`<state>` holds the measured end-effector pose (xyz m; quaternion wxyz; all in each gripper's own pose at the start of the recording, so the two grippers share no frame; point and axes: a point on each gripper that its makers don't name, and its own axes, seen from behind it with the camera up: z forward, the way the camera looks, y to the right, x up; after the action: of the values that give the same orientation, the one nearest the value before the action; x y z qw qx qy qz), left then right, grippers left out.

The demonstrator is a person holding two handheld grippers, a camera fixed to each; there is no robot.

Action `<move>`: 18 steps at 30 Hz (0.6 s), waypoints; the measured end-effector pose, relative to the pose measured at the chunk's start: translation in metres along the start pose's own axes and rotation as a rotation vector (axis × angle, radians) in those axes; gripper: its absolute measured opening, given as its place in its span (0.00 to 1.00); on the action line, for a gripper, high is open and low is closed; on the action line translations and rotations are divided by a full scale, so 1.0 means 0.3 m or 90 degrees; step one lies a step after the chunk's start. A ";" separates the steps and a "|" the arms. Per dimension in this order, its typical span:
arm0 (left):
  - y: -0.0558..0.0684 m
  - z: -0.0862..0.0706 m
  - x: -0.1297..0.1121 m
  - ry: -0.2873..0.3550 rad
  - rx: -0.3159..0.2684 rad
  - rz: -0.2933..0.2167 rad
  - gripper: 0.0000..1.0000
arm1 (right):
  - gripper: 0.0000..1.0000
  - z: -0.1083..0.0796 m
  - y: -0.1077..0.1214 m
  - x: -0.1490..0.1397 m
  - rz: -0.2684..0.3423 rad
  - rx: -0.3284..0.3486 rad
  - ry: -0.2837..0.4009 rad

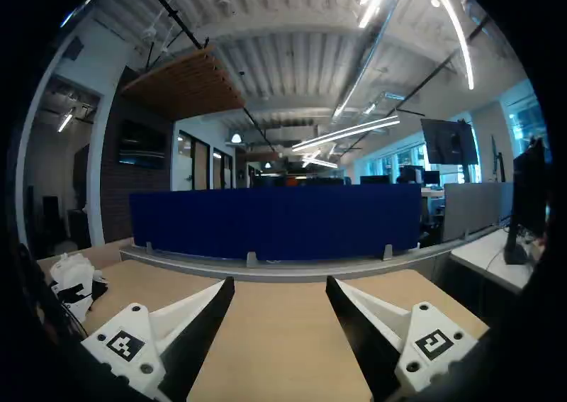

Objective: Fold towel

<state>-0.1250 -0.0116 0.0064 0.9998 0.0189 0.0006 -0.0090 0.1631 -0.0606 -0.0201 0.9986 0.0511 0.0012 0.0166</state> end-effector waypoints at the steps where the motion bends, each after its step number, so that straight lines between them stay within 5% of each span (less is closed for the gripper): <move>1: 0.003 -0.001 -0.002 -0.002 -0.001 0.000 0.90 | 1.00 0.000 0.000 0.002 0.000 0.000 0.001; 18: 0.015 0.006 -0.025 -0.017 -0.013 0.000 0.90 | 1.00 0.005 0.079 0.009 -0.025 -0.017 0.028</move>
<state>-0.1325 -0.0069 0.0083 0.9998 0.0082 -0.0123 -0.0093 0.1649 -0.0371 -0.0164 0.9990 0.0376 0.0235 -0.0016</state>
